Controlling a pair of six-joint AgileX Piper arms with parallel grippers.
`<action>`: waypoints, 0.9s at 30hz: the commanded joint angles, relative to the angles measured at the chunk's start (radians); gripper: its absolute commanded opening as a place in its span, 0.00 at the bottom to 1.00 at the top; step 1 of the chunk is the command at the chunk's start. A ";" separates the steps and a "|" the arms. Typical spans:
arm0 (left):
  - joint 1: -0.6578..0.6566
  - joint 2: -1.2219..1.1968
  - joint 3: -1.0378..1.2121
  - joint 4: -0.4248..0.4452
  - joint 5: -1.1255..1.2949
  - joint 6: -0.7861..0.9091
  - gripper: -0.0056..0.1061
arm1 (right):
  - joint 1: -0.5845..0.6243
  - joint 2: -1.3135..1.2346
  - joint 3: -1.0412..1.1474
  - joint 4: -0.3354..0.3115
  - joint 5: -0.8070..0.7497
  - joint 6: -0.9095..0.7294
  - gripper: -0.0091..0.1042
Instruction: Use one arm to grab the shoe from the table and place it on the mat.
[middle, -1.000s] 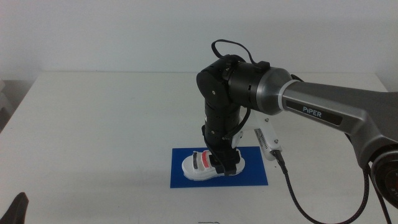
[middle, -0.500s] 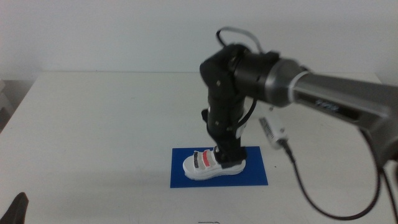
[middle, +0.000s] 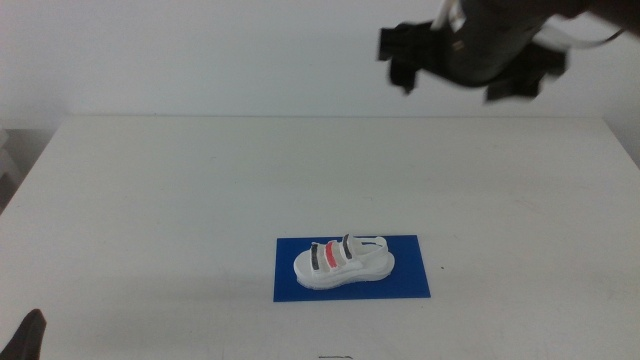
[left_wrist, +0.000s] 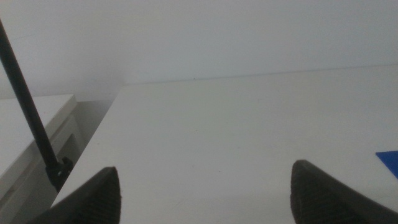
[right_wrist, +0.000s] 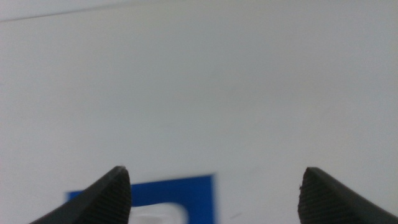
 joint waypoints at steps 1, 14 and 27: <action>-0.005 -0.019 -0.003 -0.009 -0.083 -0.015 0.89 | -0.002 -0.086 -0.028 -0.111 0.052 -0.182 0.82; -0.004 -0.019 -0.003 -0.009 -0.083 -0.015 0.89 | -0.236 -0.550 0.179 -0.017 -0.122 -0.450 0.82; -0.004 -0.019 -0.003 -0.009 -0.083 -0.015 0.89 | -0.416 -1.086 0.953 0.179 -0.662 -0.809 0.82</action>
